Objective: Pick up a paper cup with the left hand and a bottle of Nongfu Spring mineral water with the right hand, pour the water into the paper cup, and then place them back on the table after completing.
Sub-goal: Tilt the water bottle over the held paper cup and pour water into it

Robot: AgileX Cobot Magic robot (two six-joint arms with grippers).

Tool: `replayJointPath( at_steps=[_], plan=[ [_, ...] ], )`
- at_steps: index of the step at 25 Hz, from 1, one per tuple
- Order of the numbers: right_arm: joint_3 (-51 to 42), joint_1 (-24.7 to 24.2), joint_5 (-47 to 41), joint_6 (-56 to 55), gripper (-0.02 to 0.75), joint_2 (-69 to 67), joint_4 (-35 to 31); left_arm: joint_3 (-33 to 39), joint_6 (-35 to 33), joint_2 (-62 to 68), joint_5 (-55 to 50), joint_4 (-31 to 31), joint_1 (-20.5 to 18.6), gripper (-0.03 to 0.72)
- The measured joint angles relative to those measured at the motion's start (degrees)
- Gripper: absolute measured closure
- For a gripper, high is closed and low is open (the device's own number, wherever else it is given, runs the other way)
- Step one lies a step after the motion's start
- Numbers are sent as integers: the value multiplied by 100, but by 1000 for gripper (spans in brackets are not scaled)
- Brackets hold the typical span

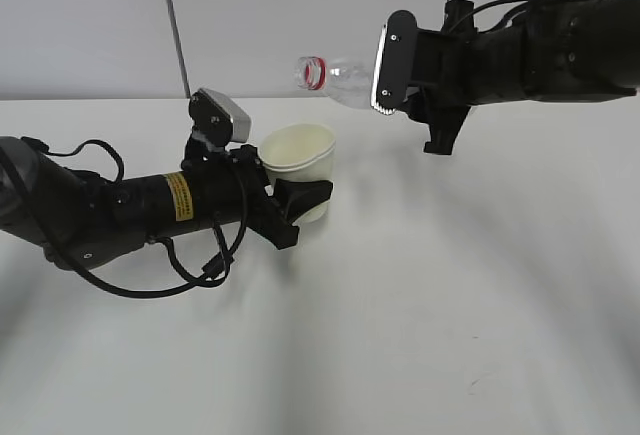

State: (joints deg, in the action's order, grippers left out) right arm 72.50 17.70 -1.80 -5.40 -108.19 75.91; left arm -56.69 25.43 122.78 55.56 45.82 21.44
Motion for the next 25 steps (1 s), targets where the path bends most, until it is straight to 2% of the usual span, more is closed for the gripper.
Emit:
replayJointPath(
  at_steps=[25],
  plan=[
    [63, 0, -357, 0, 363, 12, 1037, 0, 0, 0, 5, -138, 0, 323]
  ],
)
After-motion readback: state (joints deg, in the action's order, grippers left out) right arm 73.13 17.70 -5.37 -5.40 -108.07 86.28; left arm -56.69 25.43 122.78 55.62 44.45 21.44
